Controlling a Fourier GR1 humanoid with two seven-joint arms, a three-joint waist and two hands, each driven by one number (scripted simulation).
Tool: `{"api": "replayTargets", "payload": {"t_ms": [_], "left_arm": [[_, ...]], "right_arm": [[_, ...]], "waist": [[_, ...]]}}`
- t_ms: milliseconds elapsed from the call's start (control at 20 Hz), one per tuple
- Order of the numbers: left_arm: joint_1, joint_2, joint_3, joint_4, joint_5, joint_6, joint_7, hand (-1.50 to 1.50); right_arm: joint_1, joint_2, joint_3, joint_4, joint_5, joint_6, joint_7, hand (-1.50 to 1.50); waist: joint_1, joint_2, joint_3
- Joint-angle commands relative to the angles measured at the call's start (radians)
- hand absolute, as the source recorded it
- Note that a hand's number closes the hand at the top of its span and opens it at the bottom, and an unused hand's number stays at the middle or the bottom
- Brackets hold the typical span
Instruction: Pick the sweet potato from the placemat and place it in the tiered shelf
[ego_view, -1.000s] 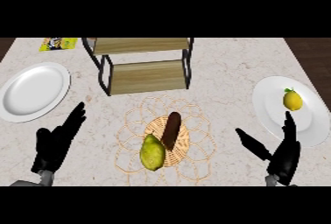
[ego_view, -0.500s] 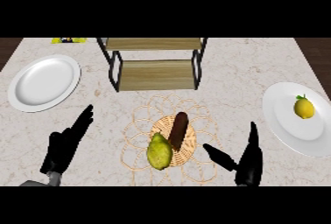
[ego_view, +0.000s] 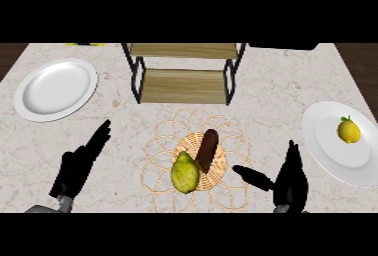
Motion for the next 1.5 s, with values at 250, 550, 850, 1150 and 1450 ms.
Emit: {"api": "replayTargets", "payload": {"t_ms": [250, 550, 850, 1150, 1450], "left_arm": [[-0.030, -0.018, -0.013, 0.018, -0.007, -0.009, 0.001, 0.00], [-0.031, -0.011, -0.007, 0.017, -0.003, -0.019, 0.000, 0.00], [-0.025, -0.033, -0.024, 0.034, -0.016, -0.007, 0.003, 0.00], [-0.043, -0.041, -0.008, 0.050, -0.008, -0.006, -0.002, 0.00], [-0.042, -0.039, -0.008, 0.049, -0.022, 0.002, 0.000, 0.00]], "right_arm": [[-0.130, 0.112, -0.025, 0.078, 0.127, 0.319, 0.401, -1.50], [-0.214, 0.179, -0.131, 0.140, 0.155, 0.452, 0.471, -1.50], [-0.263, 0.242, -0.198, 0.233, 0.233, 0.490, 0.472, -1.50], [-0.325, 0.244, -0.258, 0.310, 0.289, 0.565, 0.472, -1.50], [-0.392, 0.245, -0.334, 0.373, 0.298, 0.636, 0.472, -1.50]], "waist": [[0.017, 0.028, 0.035], [0.031, 0.027, 0.038], [0.018, 0.022, 0.041], [0.014, 0.021, 0.042], [0.015, 0.015, 0.046]]}}
